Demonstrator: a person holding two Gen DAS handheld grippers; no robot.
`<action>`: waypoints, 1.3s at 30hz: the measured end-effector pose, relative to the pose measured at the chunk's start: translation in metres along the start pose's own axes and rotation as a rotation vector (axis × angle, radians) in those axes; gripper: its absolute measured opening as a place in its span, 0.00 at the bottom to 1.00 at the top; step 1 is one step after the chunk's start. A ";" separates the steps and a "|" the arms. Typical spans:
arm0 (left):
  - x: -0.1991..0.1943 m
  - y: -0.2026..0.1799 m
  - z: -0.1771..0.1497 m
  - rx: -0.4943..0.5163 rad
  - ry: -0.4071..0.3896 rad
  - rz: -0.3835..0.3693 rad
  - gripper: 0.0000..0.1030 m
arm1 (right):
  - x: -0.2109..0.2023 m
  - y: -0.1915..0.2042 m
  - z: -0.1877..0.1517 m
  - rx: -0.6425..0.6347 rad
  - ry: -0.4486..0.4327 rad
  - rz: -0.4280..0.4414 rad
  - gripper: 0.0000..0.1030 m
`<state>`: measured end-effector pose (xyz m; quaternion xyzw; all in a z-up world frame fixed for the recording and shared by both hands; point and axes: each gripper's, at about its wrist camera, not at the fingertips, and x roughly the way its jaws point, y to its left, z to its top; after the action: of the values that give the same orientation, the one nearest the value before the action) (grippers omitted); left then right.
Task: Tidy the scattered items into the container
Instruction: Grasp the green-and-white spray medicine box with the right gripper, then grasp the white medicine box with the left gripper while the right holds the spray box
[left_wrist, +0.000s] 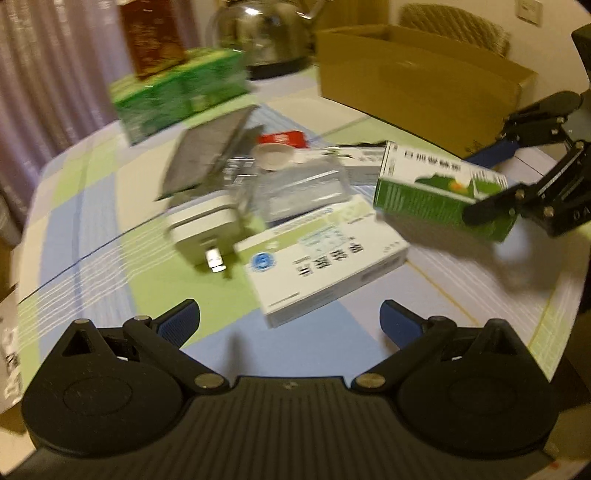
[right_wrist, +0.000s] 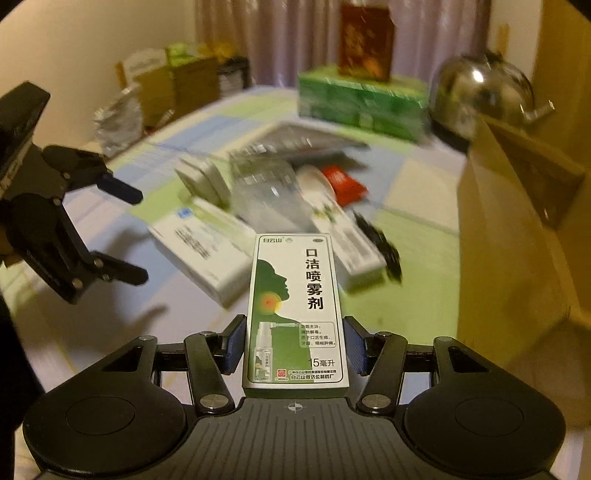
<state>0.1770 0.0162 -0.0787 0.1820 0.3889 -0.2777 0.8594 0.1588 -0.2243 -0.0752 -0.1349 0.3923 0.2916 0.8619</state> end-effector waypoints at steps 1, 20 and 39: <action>0.006 0.000 0.002 0.004 0.010 -0.014 0.99 | 0.002 0.001 -0.002 -0.009 0.011 0.000 0.51; 0.000 -0.055 -0.008 0.110 0.068 -0.193 0.99 | 0.014 0.002 -0.006 -0.075 0.023 0.035 0.51; 0.041 -0.015 0.022 0.163 0.098 -0.114 0.99 | -0.008 -0.005 -0.025 0.010 0.010 0.005 0.51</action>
<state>0.2024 -0.0204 -0.0976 0.2421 0.4163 -0.3477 0.8045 0.1427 -0.2429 -0.0852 -0.1310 0.3983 0.2913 0.8598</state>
